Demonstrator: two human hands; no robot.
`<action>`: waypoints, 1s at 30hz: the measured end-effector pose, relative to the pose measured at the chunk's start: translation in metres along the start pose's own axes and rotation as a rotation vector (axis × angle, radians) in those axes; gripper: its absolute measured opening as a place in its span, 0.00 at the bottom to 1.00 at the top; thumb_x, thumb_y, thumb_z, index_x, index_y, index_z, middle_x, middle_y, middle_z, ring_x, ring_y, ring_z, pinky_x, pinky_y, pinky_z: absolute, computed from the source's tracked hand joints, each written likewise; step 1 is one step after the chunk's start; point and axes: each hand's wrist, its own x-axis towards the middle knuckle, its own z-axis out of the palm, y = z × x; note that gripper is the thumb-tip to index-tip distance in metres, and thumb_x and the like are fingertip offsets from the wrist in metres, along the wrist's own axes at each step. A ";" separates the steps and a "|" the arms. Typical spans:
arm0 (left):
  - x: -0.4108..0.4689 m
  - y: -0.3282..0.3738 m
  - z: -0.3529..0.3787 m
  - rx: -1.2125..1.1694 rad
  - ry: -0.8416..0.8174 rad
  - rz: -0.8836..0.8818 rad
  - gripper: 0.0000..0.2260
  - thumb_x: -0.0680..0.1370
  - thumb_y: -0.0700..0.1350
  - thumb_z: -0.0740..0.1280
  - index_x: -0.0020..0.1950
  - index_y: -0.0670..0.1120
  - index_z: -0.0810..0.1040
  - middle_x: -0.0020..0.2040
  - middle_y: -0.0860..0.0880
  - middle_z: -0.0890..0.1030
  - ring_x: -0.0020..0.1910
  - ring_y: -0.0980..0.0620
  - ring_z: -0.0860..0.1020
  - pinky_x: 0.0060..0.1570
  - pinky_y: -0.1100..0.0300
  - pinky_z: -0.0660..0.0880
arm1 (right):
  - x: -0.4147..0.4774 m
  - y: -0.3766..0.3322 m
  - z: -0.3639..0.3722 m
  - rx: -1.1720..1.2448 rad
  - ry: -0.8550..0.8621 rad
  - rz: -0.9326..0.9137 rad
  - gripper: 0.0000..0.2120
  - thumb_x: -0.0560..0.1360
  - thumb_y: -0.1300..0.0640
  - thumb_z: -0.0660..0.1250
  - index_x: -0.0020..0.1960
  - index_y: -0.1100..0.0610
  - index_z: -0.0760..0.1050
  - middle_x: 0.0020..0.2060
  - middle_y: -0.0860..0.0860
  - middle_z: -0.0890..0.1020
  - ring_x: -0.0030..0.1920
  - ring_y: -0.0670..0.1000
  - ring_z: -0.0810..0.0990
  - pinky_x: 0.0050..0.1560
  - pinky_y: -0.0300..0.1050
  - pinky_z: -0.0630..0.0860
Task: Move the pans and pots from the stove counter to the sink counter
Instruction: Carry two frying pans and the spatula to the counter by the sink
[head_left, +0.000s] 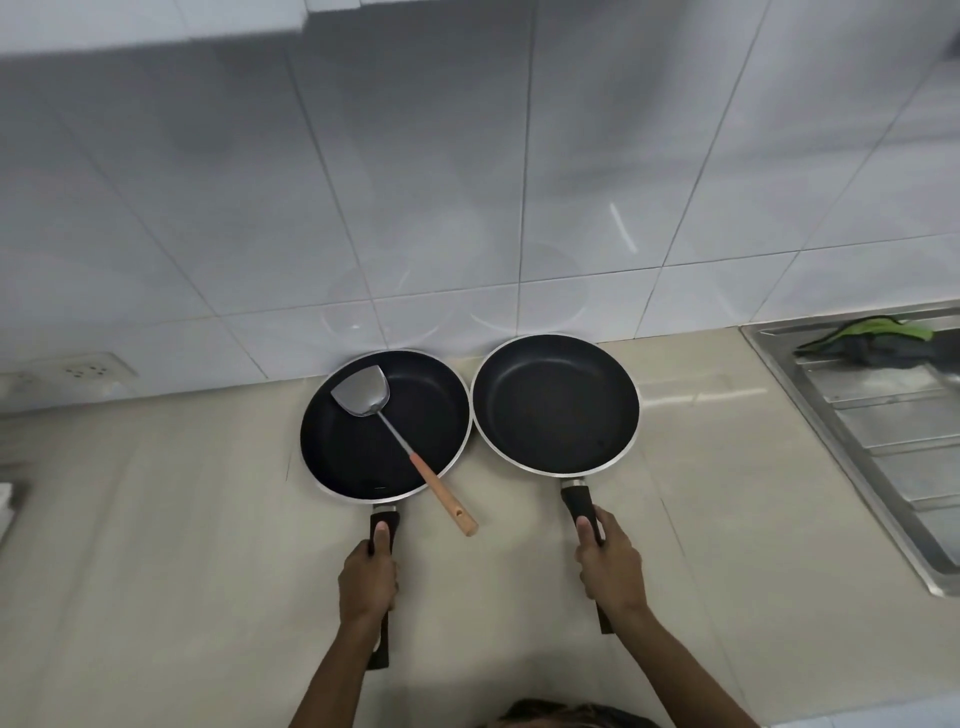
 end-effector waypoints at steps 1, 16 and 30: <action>0.000 0.000 -0.001 -0.011 -0.003 -0.004 0.26 0.84 0.58 0.55 0.39 0.40 0.77 0.29 0.45 0.79 0.25 0.48 0.75 0.25 0.59 0.70 | -0.001 -0.001 -0.001 0.006 -0.002 0.002 0.17 0.84 0.49 0.60 0.69 0.55 0.74 0.51 0.60 0.85 0.51 0.66 0.84 0.52 0.64 0.83; -0.003 0.005 -0.016 -0.006 -0.047 -0.039 0.25 0.85 0.56 0.55 0.45 0.37 0.77 0.32 0.42 0.78 0.27 0.46 0.74 0.27 0.57 0.71 | -0.006 -0.015 -0.008 0.001 -0.056 0.040 0.14 0.85 0.50 0.59 0.66 0.55 0.74 0.36 0.56 0.81 0.30 0.54 0.78 0.26 0.46 0.77; -0.001 0.012 -0.020 0.085 -0.059 -0.042 0.25 0.85 0.58 0.54 0.47 0.37 0.78 0.33 0.42 0.79 0.29 0.46 0.76 0.32 0.54 0.75 | -0.010 -0.025 -0.009 -0.085 -0.123 0.012 0.16 0.86 0.48 0.57 0.64 0.59 0.71 0.40 0.63 0.82 0.27 0.54 0.77 0.24 0.46 0.77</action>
